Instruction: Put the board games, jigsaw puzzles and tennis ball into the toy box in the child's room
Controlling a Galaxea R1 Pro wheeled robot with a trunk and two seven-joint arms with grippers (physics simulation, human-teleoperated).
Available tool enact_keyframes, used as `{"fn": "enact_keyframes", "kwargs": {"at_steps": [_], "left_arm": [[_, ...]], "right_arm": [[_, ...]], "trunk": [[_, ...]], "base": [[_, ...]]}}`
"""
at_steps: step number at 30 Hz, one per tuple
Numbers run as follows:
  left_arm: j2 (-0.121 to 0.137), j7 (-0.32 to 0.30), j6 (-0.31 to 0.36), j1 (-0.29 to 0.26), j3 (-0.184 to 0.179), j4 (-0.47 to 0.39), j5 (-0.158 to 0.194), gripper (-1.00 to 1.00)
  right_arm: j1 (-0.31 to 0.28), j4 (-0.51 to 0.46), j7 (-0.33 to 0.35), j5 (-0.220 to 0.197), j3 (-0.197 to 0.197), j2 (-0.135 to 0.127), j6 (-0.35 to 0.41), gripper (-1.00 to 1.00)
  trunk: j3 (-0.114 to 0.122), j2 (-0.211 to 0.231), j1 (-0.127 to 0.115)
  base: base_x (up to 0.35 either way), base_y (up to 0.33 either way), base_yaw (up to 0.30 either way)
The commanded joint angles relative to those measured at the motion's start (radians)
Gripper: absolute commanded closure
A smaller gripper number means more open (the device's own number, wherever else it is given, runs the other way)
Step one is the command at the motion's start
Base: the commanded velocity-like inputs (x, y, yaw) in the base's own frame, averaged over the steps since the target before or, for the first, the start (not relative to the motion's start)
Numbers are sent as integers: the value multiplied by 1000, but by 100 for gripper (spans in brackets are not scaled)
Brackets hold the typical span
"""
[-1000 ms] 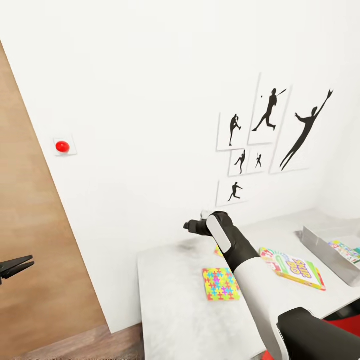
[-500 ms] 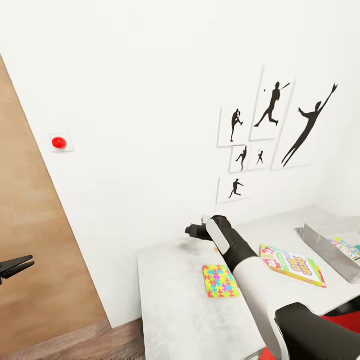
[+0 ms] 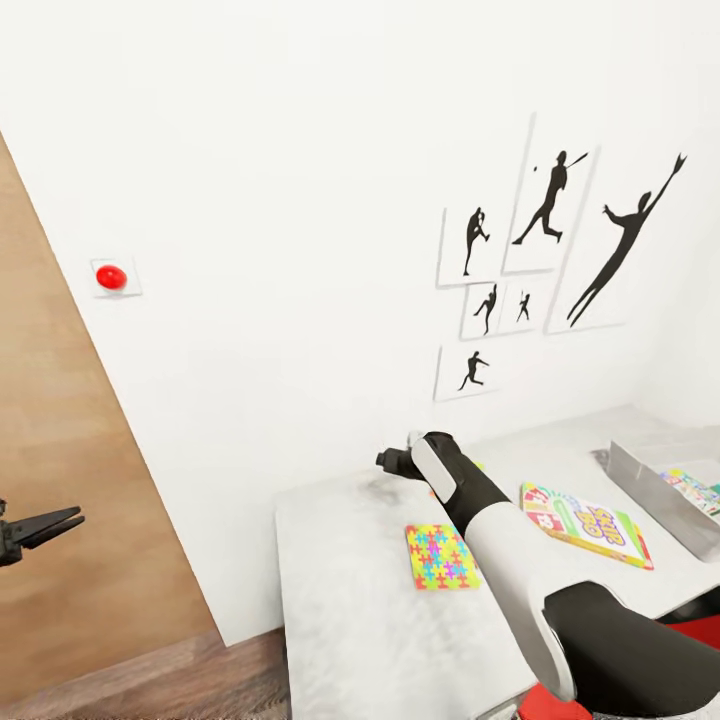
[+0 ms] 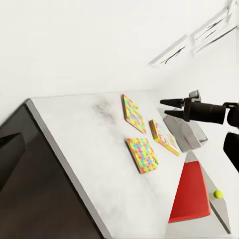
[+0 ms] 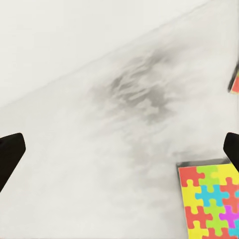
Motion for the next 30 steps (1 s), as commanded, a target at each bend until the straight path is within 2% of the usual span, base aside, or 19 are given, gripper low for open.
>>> {"fn": "enact_keyframes", "kwargs": {"at_steps": [1,6,15,21,24,30], "left_arm": [[-8,-4,11,3,0,-13,-1,-100],[-36,-4,17,37,-2,-95,0,-100],[-83,-4,44,121,-3,-300,9,-100],[-92,-4,52,154,-4,-368,32,-100],[-94,-4,54,164,-4,-384,51,-100],[-94,-4,55,169,-3,-393,63,-100]], "right_arm": [[-3,3,-8,-8,3,0,-3,-100],[-9,15,-8,-8,4,0,-18,-100],[-12,20,-8,-8,4,0,-31,-100],[-12,21,-8,-7,4,0,-33,-100],[-12,21,-8,-7,4,0,-34,-100],[-12,21,-9,-6,4,0,-35,-100]], "trunk": [[-4,-2,0],[-12,-2,0],[-27,-2,0],[-37,-2,0],[-41,-2,0],[-51,-2,0]], "base": [[0,0,0],[0,0,0],[0,0,0],[0,0,0],[0,0,0],[0,0,0]]}}
